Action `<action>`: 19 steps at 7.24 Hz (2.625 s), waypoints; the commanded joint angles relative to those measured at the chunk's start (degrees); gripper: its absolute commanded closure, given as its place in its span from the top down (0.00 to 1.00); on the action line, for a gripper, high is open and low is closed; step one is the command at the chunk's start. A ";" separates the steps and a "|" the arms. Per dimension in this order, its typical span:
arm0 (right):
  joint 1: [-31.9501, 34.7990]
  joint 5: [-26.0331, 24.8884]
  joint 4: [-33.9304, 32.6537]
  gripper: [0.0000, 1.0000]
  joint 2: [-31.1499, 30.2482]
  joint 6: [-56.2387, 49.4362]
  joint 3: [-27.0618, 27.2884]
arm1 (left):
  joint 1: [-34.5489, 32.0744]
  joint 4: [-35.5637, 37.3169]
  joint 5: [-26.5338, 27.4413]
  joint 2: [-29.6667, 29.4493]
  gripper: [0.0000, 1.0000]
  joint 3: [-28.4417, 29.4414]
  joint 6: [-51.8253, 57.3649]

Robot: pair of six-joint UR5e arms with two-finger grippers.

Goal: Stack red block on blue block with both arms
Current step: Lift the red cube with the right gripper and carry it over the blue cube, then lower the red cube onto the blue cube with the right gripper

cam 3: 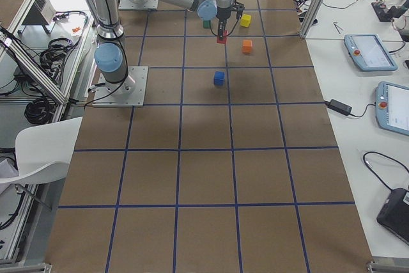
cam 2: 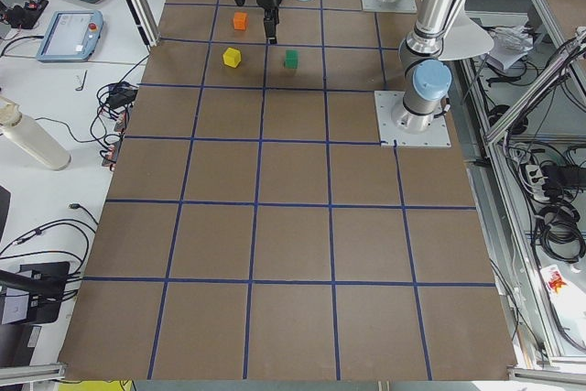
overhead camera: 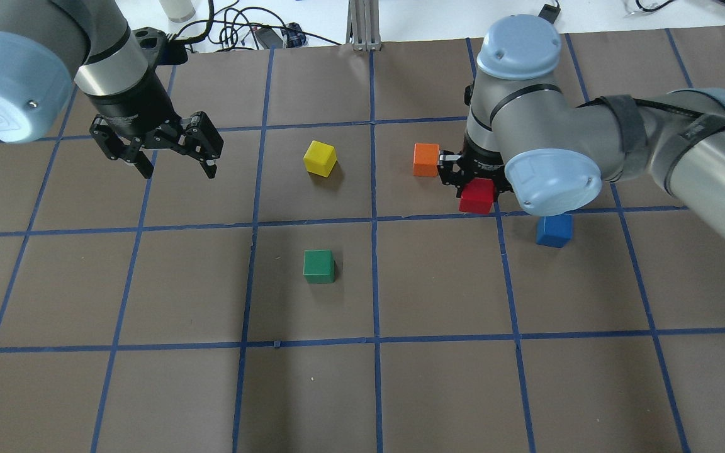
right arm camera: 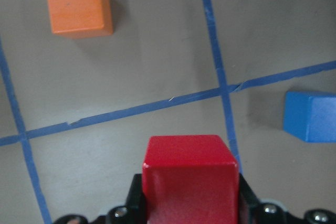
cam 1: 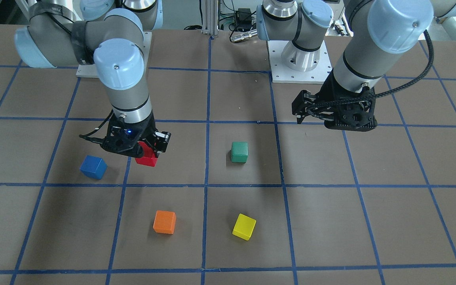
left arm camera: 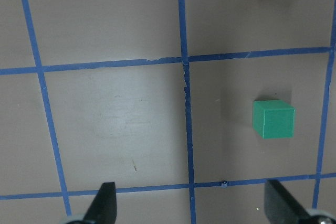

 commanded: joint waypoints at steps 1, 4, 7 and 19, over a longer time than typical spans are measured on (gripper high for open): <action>-7.48 -1.17 3.12 0.12 -2.94 -8.54 1.25 | -0.28 0.04 0.01 -0.55 1.00 -0.13 -0.63; -14.08 -1.79 2.79 0.12 -5.59 -18.22 4.25 | -0.90 1.00 0.01 -1.25 1.00 -0.22 -0.45; -17.18 -1.18 3.06 0.12 -5.94 -21.59 4.34 | -1.42 1.44 0.10 -1.60 1.00 -0.14 -0.81; -19.91 3.04 -6.16 0.12 -3.40 -21.07 10.56 | -1.51 2.94 0.10 -1.69 1.00 -0.22 -0.10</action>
